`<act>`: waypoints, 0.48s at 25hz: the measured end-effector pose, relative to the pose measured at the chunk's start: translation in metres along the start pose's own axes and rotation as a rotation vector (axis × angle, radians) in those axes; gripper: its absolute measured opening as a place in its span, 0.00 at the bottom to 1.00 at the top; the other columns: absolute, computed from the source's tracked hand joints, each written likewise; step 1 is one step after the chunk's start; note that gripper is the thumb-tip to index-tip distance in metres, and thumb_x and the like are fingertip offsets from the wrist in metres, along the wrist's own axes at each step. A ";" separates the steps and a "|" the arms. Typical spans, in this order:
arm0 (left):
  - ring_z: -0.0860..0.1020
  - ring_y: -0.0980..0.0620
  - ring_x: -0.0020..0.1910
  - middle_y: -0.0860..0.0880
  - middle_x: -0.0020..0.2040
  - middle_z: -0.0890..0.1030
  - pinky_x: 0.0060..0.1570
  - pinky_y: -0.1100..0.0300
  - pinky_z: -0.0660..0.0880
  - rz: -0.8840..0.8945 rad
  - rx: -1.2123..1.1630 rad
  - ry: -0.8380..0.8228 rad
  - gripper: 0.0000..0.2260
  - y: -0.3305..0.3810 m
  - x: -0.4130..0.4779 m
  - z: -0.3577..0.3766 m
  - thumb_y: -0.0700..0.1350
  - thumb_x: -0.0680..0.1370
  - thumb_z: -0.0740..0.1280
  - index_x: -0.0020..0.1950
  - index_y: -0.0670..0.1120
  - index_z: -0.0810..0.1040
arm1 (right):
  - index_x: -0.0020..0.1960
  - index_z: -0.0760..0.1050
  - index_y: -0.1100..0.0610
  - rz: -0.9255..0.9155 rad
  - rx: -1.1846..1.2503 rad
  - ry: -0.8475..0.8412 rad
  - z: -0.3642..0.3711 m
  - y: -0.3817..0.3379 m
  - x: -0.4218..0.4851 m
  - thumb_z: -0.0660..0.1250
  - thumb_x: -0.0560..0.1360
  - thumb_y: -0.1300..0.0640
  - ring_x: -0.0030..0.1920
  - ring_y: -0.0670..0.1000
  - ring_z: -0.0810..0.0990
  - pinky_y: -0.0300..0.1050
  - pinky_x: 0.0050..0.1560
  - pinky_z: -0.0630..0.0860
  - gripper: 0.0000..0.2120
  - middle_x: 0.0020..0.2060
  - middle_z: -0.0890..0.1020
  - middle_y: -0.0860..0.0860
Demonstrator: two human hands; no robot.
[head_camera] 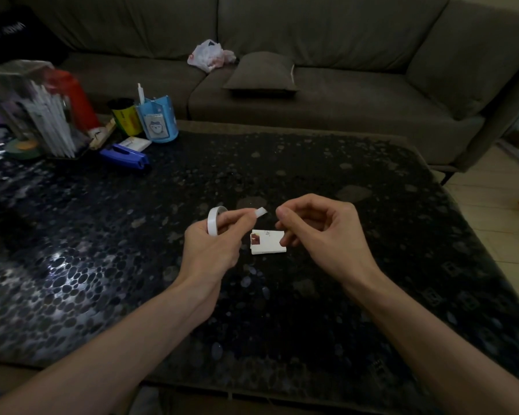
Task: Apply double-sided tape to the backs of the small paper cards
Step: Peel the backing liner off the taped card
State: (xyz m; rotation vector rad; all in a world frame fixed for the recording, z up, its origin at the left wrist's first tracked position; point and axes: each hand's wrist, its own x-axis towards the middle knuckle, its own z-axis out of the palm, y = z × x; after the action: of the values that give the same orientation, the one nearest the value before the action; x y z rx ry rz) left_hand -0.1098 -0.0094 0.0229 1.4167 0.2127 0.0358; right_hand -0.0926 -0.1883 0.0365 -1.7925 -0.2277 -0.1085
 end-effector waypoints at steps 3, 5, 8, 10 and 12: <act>0.64 0.56 0.28 0.54 0.28 0.70 0.29 0.61 0.62 -0.002 -0.003 -0.006 0.04 0.000 -0.001 0.000 0.46 0.79 0.73 0.47 0.50 0.89 | 0.49 0.84 0.53 -0.004 0.015 0.001 0.000 0.000 0.000 0.73 0.79 0.56 0.38 0.48 0.87 0.35 0.39 0.80 0.02 0.41 0.87 0.48; 0.64 0.56 0.28 0.54 0.28 0.70 0.29 0.60 0.61 -0.006 -0.006 -0.012 0.05 0.001 -0.001 0.001 0.45 0.79 0.73 0.48 0.50 0.89 | 0.49 0.84 0.53 -0.004 0.016 0.002 0.001 -0.001 0.000 0.73 0.79 0.56 0.38 0.48 0.87 0.35 0.39 0.80 0.02 0.40 0.87 0.48; 0.64 0.57 0.27 0.55 0.27 0.71 0.29 0.61 0.61 -0.012 -0.016 -0.025 0.05 0.002 -0.001 0.001 0.45 0.79 0.73 0.48 0.50 0.89 | 0.49 0.84 0.53 -0.006 0.015 -0.001 0.000 -0.001 0.000 0.73 0.79 0.56 0.38 0.49 0.87 0.35 0.39 0.80 0.02 0.40 0.87 0.48; 0.65 0.58 0.27 0.56 0.27 0.71 0.28 0.62 0.61 -0.014 -0.013 -0.030 0.05 0.003 -0.002 0.001 0.47 0.79 0.73 0.47 0.51 0.89 | 0.49 0.84 0.52 -0.006 0.010 0.001 0.000 -0.001 0.000 0.73 0.79 0.56 0.38 0.48 0.87 0.35 0.40 0.80 0.02 0.41 0.87 0.48; 0.66 0.59 0.27 0.57 0.27 0.72 0.29 0.62 0.63 -0.006 0.003 -0.020 0.04 0.003 -0.003 0.002 0.48 0.78 0.74 0.45 0.52 0.89 | 0.49 0.84 0.52 -0.004 0.013 0.002 0.000 0.000 0.000 0.73 0.79 0.56 0.38 0.48 0.87 0.35 0.40 0.80 0.02 0.41 0.87 0.48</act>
State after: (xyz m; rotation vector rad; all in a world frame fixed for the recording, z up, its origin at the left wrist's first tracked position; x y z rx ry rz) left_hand -0.1122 -0.0110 0.0269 1.4186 0.2009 0.0160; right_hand -0.0930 -0.1885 0.0369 -1.7793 -0.2299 -0.1113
